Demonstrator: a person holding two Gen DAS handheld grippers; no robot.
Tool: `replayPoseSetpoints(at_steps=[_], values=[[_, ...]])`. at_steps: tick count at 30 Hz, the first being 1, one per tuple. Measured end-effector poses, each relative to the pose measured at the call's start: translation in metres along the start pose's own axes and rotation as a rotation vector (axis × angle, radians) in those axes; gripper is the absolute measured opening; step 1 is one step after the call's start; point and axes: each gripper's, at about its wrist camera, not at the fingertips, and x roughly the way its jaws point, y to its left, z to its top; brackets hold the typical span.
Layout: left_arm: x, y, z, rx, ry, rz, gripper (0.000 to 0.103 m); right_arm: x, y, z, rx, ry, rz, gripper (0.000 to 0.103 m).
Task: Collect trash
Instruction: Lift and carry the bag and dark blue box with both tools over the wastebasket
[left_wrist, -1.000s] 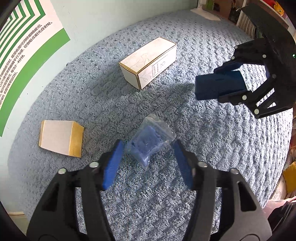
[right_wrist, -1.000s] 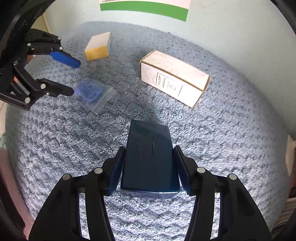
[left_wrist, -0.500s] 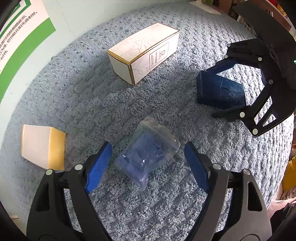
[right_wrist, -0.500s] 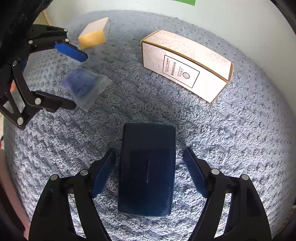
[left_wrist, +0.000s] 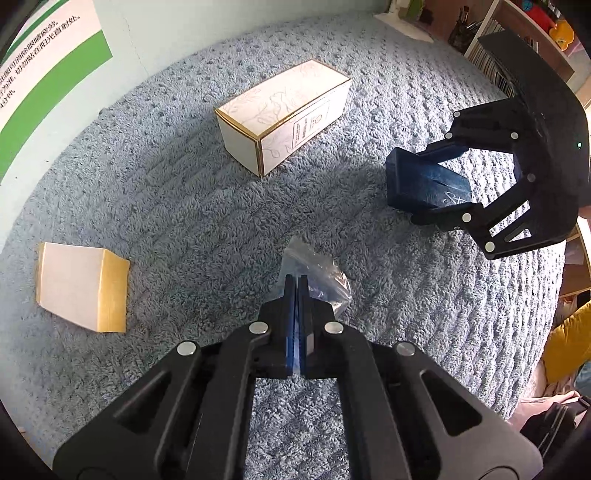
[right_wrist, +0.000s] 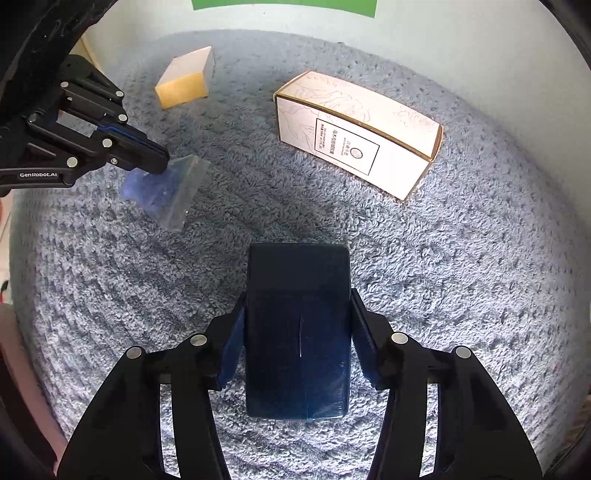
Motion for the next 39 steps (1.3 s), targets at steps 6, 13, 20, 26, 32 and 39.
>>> replayPoseSetpoints(at_steps=[6, 13, 20, 26, 32, 39], values=[[-0.017, -0.009, -0.004, 0.013, -0.028, 0.011, 0.000, -0.032, 0.006, -0.002, -0.005, -0.034, -0.019, 0.052], [-0.044, -0.025, -0.009, 0.040, -0.074, 0.029, 0.000, -0.073, 0.020, -0.014, -0.006, -0.073, -0.056, 0.052], [-0.070, -0.050, -0.010, 0.094, -0.120, 0.037, 0.000, -0.119, 0.037, -0.035, 0.009, -0.108, -0.102, 0.052], [-0.085, -0.089, -0.009, 0.179, -0.146, 0.027, 0.000, -0.151, 0.036, -0.072, 0.057, -0.132, -0.154, 0.052], [-0.086, -0.137, -0.010, 0.288, -0.144, -0.004, 0.000, -0.173, 0.030, -0.120, 0.152, -0.143, -0.209, 0.052], [-0.077, -0.197, -0.015, 0.426, -0.116, -0.057, 0.000, -0.191, 0.036, -0.189, 0.295, -0.133, -0.259, 0.052]])
